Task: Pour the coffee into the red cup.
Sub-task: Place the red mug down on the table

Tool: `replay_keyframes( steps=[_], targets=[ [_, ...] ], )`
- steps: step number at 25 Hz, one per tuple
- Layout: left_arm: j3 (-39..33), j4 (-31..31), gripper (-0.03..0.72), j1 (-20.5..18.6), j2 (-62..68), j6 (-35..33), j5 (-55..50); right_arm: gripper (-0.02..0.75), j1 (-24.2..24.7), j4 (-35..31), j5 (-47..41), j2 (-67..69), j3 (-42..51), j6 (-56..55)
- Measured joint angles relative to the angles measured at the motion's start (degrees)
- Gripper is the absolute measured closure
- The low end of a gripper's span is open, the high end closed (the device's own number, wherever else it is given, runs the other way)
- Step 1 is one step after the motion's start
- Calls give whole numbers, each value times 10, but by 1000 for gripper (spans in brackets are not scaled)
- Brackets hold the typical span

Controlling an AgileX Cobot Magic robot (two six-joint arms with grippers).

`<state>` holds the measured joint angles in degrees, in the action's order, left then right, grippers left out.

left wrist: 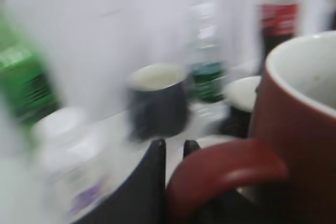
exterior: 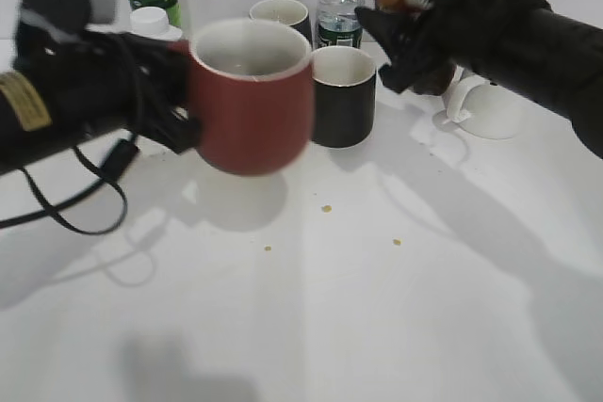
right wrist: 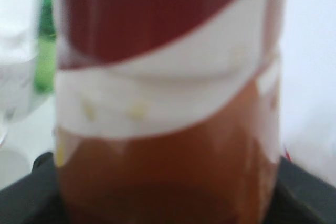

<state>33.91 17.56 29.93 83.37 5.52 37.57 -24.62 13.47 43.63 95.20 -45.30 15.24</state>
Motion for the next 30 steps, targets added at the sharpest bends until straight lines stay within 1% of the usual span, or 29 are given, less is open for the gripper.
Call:
replay_keyframes(
  steps=[3,9,12,16,20,26,30],
  targets=[
    [-14,-17,617,-29,-20,0,-4,234,0,-52,0,0,3,-41],
    [-55,-53,617,-121,-37,0,-2,234,0,-152,3,0,46,-54],
    [-60,-61,617,-162,-32,0,1,234,0,-199,3,0,74,-54],
    [-60,-65,617,-200,-4,-6,41,234,0,-273,3,0,102,-50],
    [-60,-81,617,-213,63,-32,103,234,0,-294,6,0,105,-28],
    [-59,-110,617,-214,191,-48,252,234,0,-297,29,0,105,-24],
    [-46,-113,617,-214,253,-64,270,234,0,-297,30,0,105,-23]
  ],
)
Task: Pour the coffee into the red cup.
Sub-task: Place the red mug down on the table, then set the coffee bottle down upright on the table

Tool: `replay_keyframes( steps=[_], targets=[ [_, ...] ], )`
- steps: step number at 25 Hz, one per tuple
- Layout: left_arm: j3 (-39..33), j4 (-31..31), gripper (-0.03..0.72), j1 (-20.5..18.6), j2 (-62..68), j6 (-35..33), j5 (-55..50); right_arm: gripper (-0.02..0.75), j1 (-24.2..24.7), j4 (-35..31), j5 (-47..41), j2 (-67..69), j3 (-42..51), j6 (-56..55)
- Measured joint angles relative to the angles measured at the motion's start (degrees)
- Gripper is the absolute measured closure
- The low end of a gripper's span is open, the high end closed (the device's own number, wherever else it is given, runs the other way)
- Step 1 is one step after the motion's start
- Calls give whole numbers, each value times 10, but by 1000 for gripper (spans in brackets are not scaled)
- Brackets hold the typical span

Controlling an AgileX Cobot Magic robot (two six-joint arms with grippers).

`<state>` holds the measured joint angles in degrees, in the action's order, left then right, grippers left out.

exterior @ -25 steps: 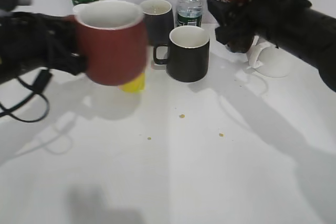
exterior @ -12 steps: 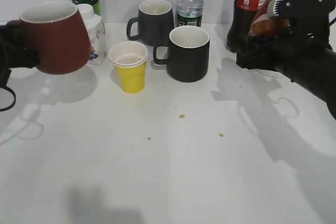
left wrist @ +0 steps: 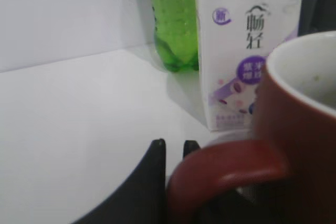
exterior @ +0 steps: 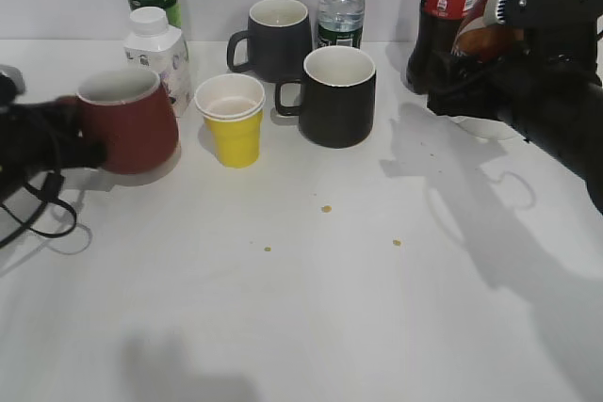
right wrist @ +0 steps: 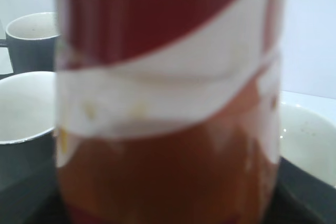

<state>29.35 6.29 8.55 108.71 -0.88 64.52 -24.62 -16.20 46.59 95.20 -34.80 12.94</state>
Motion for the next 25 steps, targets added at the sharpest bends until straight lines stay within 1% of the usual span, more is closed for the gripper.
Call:
replay_keyframes(
  steps=[3,7,12,14,17,18,20,25],
  targets=[
    [15,1,617,0,26,-19,0,234,0,0,0,0,0,0],
    [38,2,617,0,46,-21,7,234,0,0,0,0,0,0],
    [43,3,608,0,51,-21,12,234,0,0,0,3,0,0],
    [43,5,559,1,51,-18,24,234,0,0,0,18,0,1],
    [43,5,440,4,51,-18,32,234,0,1,5,54,0,-4],
    [42,4,419,4,51,-16,33,234,0,4,9,68,0,-8],
    [35,4,394,4,51,-16,37,234,0,20,28,91,0,-18],
    [4,5,383,4,49,-16,46,234,0,46,81,138,0,-37]
  ],
)
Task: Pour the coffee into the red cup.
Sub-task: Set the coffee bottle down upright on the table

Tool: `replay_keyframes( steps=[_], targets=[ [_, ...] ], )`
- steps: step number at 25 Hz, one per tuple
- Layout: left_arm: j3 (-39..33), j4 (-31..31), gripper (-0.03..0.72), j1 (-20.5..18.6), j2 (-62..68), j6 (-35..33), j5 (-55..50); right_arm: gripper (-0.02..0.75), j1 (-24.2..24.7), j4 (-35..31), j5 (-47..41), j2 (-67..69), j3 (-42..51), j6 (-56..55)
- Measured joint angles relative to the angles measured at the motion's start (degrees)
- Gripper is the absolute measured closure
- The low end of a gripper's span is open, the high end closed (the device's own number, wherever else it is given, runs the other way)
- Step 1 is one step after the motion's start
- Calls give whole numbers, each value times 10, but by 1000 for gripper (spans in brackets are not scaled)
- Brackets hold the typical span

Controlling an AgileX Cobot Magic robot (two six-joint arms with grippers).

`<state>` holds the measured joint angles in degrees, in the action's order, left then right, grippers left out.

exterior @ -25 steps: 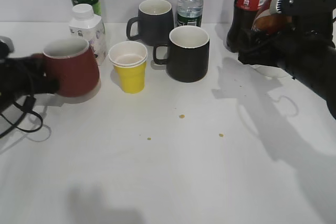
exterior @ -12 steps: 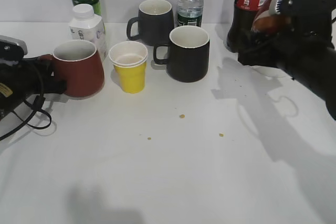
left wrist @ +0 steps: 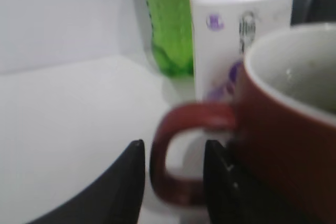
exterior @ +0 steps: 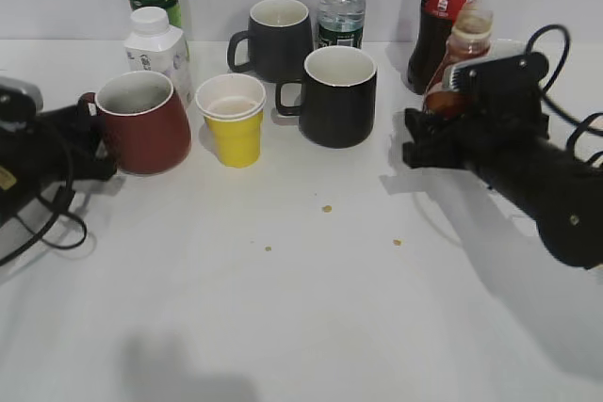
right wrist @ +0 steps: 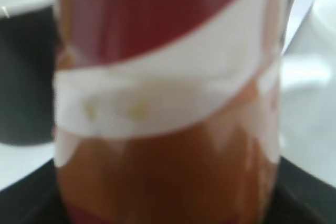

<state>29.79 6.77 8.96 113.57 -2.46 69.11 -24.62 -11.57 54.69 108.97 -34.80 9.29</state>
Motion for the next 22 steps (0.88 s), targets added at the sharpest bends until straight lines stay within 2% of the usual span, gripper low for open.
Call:
replay_keyframes(
  steps=[5,11,13,22],
  targets=[
    [-39,11,379,0,-24,6,0,225,0,5,14,27,0,-21],
    [-87,12,377,0,-100,58,-12,202,0,6,21,30,3,-35],
    [-94,4,377,0,-138,60,-61,202,0,7,24,30,10,-41],
    [-89,-11,377,0,-356,114,-415,192,0,13,21,-35,90,-49]
  ],
)
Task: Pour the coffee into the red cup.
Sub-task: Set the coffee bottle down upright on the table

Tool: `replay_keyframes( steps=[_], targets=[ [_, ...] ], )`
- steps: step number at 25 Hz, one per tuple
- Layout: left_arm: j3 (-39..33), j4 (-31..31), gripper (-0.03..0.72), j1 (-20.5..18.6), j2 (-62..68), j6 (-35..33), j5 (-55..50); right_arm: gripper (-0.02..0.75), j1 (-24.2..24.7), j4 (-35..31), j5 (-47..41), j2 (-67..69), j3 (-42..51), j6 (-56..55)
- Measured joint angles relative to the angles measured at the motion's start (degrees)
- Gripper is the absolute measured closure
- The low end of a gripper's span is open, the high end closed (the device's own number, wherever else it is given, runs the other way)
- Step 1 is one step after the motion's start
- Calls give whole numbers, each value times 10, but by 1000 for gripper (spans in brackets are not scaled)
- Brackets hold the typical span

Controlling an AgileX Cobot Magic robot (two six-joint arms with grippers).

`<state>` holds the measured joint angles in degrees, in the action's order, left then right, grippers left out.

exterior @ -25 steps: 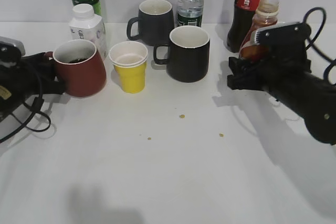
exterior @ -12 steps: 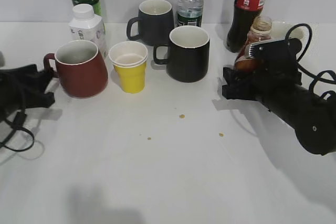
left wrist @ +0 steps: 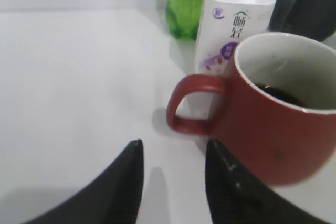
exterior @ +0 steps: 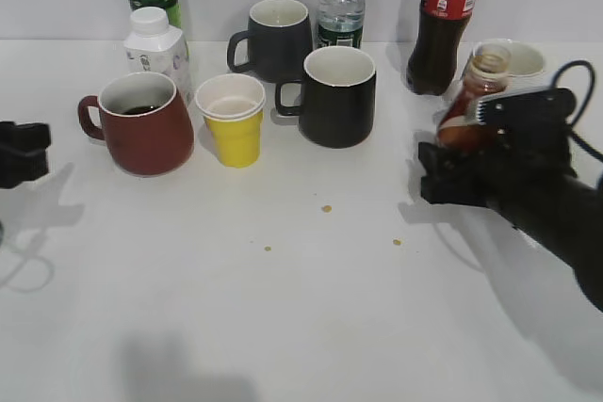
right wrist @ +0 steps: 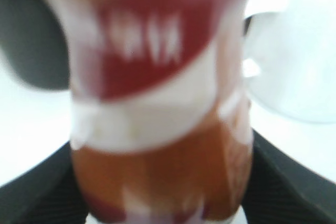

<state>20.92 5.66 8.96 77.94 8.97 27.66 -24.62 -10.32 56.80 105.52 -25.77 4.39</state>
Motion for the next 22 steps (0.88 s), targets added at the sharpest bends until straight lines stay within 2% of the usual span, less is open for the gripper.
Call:
replay_keyframes(
  steps=[4,8,11,22],
  targets=[
    [44,-23,377,0,-87,4,-201,187,0,19,-30,-38,19,-24],
    [97,-38,377,0,-148,4,-361,125,0,38,-44,-44,19,-33],
    [126,-47,377,0,-181,4,-444,87,0,39,-69,-44,20,-37],
    [218,-53,377,0,-227,6,-745,78,0,7,-128,-105,73,-38]
  ],
)
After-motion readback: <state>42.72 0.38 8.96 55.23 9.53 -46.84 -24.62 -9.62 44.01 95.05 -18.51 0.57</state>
